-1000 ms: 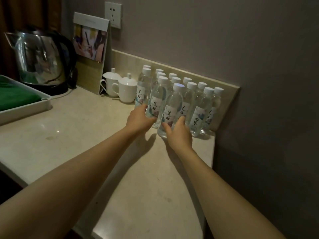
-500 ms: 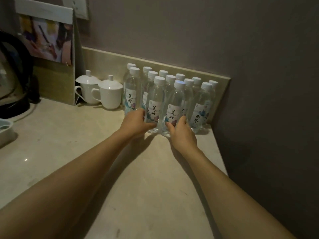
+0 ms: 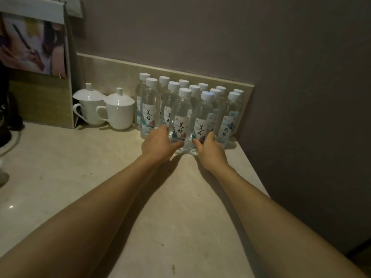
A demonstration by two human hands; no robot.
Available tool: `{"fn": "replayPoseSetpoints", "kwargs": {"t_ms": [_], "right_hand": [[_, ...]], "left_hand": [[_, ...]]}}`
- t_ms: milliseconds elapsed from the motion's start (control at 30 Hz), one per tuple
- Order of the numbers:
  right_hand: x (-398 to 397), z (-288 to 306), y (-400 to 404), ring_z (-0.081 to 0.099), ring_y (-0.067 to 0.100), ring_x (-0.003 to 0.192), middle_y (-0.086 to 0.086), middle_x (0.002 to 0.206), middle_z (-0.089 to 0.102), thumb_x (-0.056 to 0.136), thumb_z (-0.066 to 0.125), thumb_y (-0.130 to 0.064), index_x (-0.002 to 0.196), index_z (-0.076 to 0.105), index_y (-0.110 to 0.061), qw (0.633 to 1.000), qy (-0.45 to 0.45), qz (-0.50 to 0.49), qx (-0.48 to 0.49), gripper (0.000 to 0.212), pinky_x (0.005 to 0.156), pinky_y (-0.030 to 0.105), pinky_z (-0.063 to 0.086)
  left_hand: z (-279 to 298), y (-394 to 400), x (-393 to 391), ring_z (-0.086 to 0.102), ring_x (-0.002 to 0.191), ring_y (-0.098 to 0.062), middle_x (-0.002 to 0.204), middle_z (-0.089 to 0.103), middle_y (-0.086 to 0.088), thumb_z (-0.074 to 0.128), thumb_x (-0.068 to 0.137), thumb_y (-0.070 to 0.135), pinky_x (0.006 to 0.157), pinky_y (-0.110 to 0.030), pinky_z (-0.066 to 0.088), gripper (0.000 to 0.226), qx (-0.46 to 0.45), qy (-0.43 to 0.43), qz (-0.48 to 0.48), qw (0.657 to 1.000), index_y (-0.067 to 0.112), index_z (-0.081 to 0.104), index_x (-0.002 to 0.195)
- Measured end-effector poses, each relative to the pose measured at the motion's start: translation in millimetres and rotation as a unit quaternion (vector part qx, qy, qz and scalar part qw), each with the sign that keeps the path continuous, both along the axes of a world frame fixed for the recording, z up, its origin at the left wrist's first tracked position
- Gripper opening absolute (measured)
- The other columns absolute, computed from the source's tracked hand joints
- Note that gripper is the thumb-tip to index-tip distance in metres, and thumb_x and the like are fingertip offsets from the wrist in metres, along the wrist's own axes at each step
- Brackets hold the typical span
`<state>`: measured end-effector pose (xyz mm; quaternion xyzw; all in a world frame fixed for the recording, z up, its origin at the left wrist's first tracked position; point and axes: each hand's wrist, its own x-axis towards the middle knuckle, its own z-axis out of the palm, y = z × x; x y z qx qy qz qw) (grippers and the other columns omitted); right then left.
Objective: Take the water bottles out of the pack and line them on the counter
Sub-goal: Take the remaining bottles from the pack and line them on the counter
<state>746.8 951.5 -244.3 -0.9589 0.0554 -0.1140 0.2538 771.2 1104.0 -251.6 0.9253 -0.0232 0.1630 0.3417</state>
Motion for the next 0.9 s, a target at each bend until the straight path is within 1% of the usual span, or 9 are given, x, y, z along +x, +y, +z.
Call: {"fn": "replayPoseSetpoints", "kwargs": {"t_ms": [100,200,300,467,567,700,900], "right_hand": [[-4,-8,-3,0.055,0.036,0.115,0.016,0.131,0.053,0.095,0.047,-0.051,0.127,0.037,-0.006,0.999,0.004,0.006,-0.047,0.056,0.084,0.041,0.047],[-1,-6,-4,0.054,0.036,0.117,0.016,0.132,0.051,0.094,0.049,-0.050,0.127,0.037,-0.006,0.998,0.002,0.004,-0.055,0.056,0.084,0.040,0.046],[2,-3,-3,0.053,0.035,0.118,0.015,0.132,0.051,0.094,0.051,-0.049,0.127,0.038,-0.005,0.998,-0.002,0.009,-0.056,0.056,0.088,0.042,0.046],[1,-8,-1,0.055,0.037,0.114,0.015,0.131,0.049,0.095,0.046,-0.050,0.127,0.037,-0.007,0.997,-0.017,-0.001,-0.073,0.055,0.084,0.041,0.046],[3,-7,-2,0.053,0.039,0.116,0.017,0.133,0.048,0.096,0.045,-0.049,0.130,0.036,-0.005,0.997,-0.014,0.004,-0.072,0.056,0.086,0.042,0.046],[3,-6,-2,0.052,0.039,0.117,0.018,0.134,0.047,0.097,0.046,-0.047,0.130,0.036,-0.003,0.998,-0.001,0.007,-0.065,0.055,0.087,0.042,0.045],[4,-4,-4,0.050,0.038,0.121,0.017,0.136,0.045,0.096,0.048,-0.045,0.132,0.037,-0.003,0.999,0.011,0.022,-0.046,0.056,0.094,0.044,0.044]], "left_hand": [[-2,-3,-4,0.065,0.095,-0.024,0.106,0.068,-0.001,0.074,0.076,0.050,0.080,-0.043,0.057,0.050,-0.002,-0.003,0.005,1.000,0.020,0.056,0.111],[-3,-4,-5,0.065,0.097,-0.025,0.106,0.068,-0.003,0.073,0.077,0.051,0.080,-0.044,0.057,0.048,0.001,-0.009,0.013,1.000,0.021,0.055,0.110],[-3,-4,-6,0.064,0.098,-0.024,0.107,0.067,-0.002,0.070,0.081,0.049,0.080,-0.043,0.056,0.045,0.027,-0.022,0.019,0.999,0.020,0.055,0.112],[-9,-8,-7,0.065,0.096,-0.024,0.107,0.067,-0.003,0.064,0.086,0.050,0.077,-0.040,0.056,0.042,0.058,-0.044,0.036,0.997,0.019,0.055,0.114],[-7,-8,-6,0.064,0.096,-0.024,0.108,0.067,-0.003,0.063,0.087,0.050,0.077,-0.039,0.055,0.043,0.070,-0.043,0.044,0.996,0.018,0.055,0.114],[-8,-11,-7,0.064,0.096,-0.025,0.107,0.067,-0.004,0.064,0.086,0.050,0.077,-0.041,0.056,0.044,0.064,-0.044,0.046,0.996,0.017,0.056,0.113],[-9,-8,-5,0.064,0.096,-0.024,0.107,0.068,-0.003,0.065,0.084,0.052,0.079,-0.043,0.057,0.046,0.061,-0.046,0.037,0.996,0.018,0.057,0.114]]}}
